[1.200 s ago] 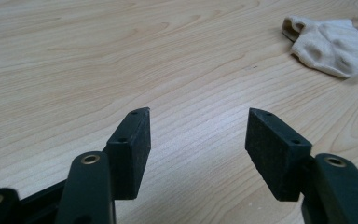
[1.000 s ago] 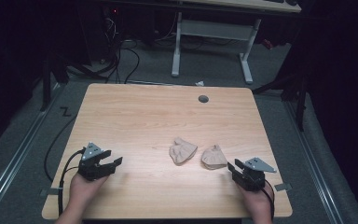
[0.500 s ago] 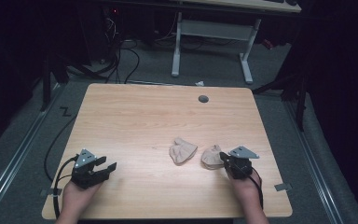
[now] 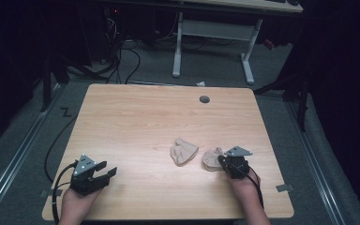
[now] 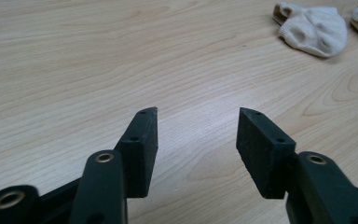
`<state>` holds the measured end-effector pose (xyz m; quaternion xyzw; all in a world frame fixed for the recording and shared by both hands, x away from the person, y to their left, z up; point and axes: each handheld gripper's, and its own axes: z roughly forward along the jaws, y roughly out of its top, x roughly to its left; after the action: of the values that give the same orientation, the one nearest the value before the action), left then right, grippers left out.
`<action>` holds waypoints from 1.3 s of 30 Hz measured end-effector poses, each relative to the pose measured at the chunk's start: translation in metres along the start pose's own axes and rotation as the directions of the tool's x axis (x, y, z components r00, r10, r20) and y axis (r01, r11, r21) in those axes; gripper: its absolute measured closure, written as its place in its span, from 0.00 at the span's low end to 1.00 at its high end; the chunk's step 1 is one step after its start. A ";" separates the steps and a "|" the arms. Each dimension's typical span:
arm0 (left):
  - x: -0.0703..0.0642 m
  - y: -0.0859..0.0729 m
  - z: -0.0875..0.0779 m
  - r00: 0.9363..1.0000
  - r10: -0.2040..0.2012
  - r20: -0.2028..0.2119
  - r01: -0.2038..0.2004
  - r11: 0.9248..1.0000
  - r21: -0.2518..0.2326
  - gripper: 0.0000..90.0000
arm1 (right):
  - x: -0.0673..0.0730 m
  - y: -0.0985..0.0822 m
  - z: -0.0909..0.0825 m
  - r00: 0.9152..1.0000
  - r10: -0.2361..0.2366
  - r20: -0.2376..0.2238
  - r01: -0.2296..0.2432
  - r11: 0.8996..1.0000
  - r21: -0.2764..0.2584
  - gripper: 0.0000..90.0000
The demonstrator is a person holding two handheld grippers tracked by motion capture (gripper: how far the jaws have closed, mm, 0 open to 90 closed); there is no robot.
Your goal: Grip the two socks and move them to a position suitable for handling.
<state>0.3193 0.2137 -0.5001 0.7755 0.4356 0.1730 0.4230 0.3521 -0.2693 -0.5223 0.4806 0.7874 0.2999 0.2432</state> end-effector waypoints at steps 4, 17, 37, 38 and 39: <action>-0.007 0.006 0.007 0.999 0.016 0.030 -0.016 1.000 -0.003 0.53 | 0.011 -0.005 -0.006 0.999 -0.022 -0.048 0.022 1.000 -0.011 0.98; -0.042 0.019 0.030 0.985 0.105 0.133 -0.108 0.994 0.012 0.51 | 0.071 -0.007 -0.015 0.969 -0.156 -0.190 0.153 0.988 -0.032 0.98; -0.048 0.018 0.034 0.983 0.124 0.134 -0.129 0.991 0.027 0.51 | 0.081 0.001 -0.017 0.973 -0.174 -0.149 0.170 0.985 -0.042 1.00; -0.048 0.017 0.035 0.983 0.126 0.135 -0.131 0.991 0.029 0.51 | 0.085 0.002 -0.013 0.969 -0.187 -0.160 0.184 0.982 -0.035 1.00; -0.048 0.017 0.036 0.983 0.127 0.136 -0.132 0.991 0.031 0.51 | 0.088 0.002 -0.011 0.967 -0.199 -0.162 0.196 0.980 -0.035 1.00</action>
<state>0.3241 0.1516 -0.5022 0.8202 0.3585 0.1392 0.4236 0.3089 -0.1920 -0.5212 0.3712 0.8458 0.3202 0.2103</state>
